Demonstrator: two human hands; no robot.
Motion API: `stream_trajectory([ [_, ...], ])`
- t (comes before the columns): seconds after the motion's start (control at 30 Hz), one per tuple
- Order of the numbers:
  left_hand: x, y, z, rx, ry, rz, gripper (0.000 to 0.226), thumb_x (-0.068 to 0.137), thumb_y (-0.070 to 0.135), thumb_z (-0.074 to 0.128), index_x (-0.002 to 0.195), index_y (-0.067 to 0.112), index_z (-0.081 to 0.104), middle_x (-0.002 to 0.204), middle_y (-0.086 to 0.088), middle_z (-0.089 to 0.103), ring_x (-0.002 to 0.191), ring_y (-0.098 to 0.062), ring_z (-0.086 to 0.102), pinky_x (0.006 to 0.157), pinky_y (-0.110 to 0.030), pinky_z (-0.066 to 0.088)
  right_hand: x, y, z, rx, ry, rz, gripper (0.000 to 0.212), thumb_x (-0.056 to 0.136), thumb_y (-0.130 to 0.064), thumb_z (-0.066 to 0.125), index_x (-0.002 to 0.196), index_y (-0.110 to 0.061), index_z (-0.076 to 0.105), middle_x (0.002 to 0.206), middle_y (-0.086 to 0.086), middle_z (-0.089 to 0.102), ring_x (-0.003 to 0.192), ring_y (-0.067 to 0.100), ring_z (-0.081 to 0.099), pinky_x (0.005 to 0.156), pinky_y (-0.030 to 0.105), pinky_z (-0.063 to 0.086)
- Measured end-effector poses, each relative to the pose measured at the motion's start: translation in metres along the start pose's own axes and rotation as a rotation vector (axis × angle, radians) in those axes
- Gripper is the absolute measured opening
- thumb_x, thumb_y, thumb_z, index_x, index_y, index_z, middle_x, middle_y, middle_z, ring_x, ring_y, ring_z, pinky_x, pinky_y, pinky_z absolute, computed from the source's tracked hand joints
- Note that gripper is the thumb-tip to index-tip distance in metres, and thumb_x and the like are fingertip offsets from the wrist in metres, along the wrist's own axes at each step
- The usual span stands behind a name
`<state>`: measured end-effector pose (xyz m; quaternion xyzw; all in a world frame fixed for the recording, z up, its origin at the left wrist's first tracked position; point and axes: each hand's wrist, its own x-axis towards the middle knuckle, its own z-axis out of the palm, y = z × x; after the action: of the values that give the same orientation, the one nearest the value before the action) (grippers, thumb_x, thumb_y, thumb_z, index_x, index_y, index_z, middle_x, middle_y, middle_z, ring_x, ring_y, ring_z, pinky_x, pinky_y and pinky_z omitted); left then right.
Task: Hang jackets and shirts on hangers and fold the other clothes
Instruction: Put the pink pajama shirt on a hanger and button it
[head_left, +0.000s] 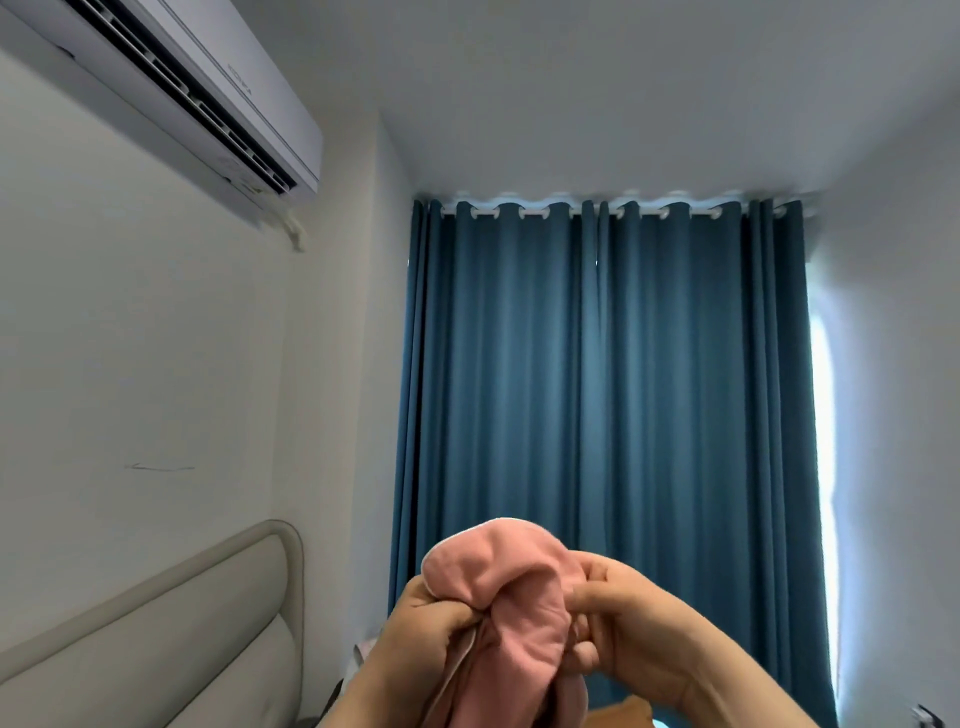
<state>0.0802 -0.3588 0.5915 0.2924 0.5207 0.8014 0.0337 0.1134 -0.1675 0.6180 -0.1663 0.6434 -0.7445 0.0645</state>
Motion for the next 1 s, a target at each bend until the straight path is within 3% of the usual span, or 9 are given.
stream_trajectory([
  [0.07, -0.001, 0.006, -0.005, 0.036, -0.017, 0.02, 0.052, 0.084, -0.028, 0.037, 0.063, 0.001, 0.076, 0.07, -0.019, 0.071, 0.062, -0.018, 0.07, 0.052, -0.021, 0.053, 0.003, 0.0, -0.001, -0.114, 0.125, -0.088, 0.03, 0.072, 0.001, 0.072, 0.099, -0.001, 0.057, 0.067, 0.012, 0.056, 0.051, 0.017, 0.053, 0.046, 0.027, 0.05],
  [0.2, 0.002, 0.012, -0.011, 0.068, 0.057, 0.04, 0.054, 0.082, -0.026, 0.038, 0.068, 0.006, 0.078, 0.073, -0.018, 0.072, 0.066, -0.021, 0.069, 0.054, -0.023, 0.052, 0.015, 0.013, 0.004, -0.342, 0.713, -0.457, 0.028, 0.077, 0.014, 0.053, 0.066, -0.011, 0.045, 0.049, 0.005, 0.047, 0.044, 0.018, 0.042, 0.042, 0.028, 0.044],
  [0.33, 0.004, 0.013, -0.014, -0.049, 0.163, 0.08, 0.054, 0.083, -0.022, 0.031, 0.056, 0.001, 0.072, 0.065, -0.022, 0.069, 0.059, -0.025, 0.068, 0.048, -0.024, 0.053, 0.023, 0.038, 0.012, -1.061, 1.138, -0.715, 0.016, 0.073, -0.023, 0.058, 0.06, -0.017, 0.051, 0.061, -0.006, 0.047, 0.061, 0.021, 0.043, 0.054, 0.031, 0.035],
  [0.43, 0.01, 0.01, -0.029, -0.097, 0.17, 0.029, 0.033, 0.087, -0.01, 0.035, 0.083, -0.014, 0.068, 0.089, -0.041, 0.064, 0.083, -0.041, 0.07, 0.074, -0.046, 0.058, 0.029, 0.053, 0.014, -1.225, 0.909, -1.095, 0.019, 0.076, -0.019, 0.054, 0.059, -0.01, 0.051, 0.076, -0.003, 0.047, 0.069, 0.019, 0.04, 0.062, 0.028, 0.036],
  [0.5, 0.009, 0.009, -0.038, -0.086, 0.194, -0.011, 0.032, 0.087, -0.005, 0.036, 0.103, -0.02, 0.059, 0.102, -0.045, 0.059, 0.101, -0.053, 0.061, 0.093, -0.062, 0.047, 0.03, 0.052, 0.02, -1.196, 0.745, -1.194, 0.015, 0.077, -0.01, 0.053, 0.067, -0.017, 0.043, 0.072, -0.008, 0.042, 0.062, 0.015, 0.038, 0.055, 0.025, 0.036],
  [0.63, 0.008, 0.005, -0.051, -0.073, 0.246, -0.035, 0.029, 0.092, -0.005, 0.038, 0.094, -0.009, 0.067, 0.09, -0.036, 0.067, 0.083, -0.044, 0.068, 0.086, -0.054, 0.053, 0.026, 0.039, 0.036, -1.17, 0.52, -1.01, 0.027, 0.072, -0.004, 0.061, 0.071, -0.024, 0.042, 0.072, -0.012, 0.043, 0.063, 0.006, 0.04, 0.055, 0.017, 0.034],
  [0.73, 0.006, 0.012, -0.051, -0.108, 0.183, -0.021, 0.025, 0.096, 0.004, 0.044, 0.101, -0.011, 0.064, 0.096, -0.036, 0.066, 0.085, -0.042, 0.066, 0.084, -0.053, 0.053, 0.025, 0.038, 0.049, -0.95, 0.339, -0.834, 0.018, 0.077, -0.01, 0.062, 0.077, -0.027, 0.055, 0.07, -0.005, 0.056, 0.062, 0.009, 0.051, 0.057, 0.023, 0.044],
  [0.87, 0.006, 0.017, -0.052, 0.089, 0.049, 0.056, 0.022, 0.093, 0.011, 0.057, 0.099, -0.006, 0.068, 0.101, -0.03, 0.067, 0.092, -0.039, 0.066, 0.088, -0.05, 0.053, 0.036, 0.041, 0.047, -1.041, 0.614, -0.912, 0.034, 0.072, 0.002, 0.052, 0.079, -0.03, 0.061, 0.078, -0.014, 0.051, 0.068, 0.006, 0.054, 0.06, 0.014, 0.041],
  [1.0, 0.011, 0.016, -0.061, 0.18, 0.293, 0.068, 0.019, 0.087, -0.003, 0.062, 0.087, 0.01, 0.076, 0.089, -0.016, 0.074, 0.081, -0.028, 0.07, 0.072, -0.036, 0.056, 0.023, 0.042, 0.035, -1.142, 0.818, -1.031, 0.013, 0.079, -0.015, 0.052, 0.072, -0.022, 0.061, 0.075, -0.007, 0.044, 0.059, 0.009, 0.045, 0.052, 0.016, 0.038],
])
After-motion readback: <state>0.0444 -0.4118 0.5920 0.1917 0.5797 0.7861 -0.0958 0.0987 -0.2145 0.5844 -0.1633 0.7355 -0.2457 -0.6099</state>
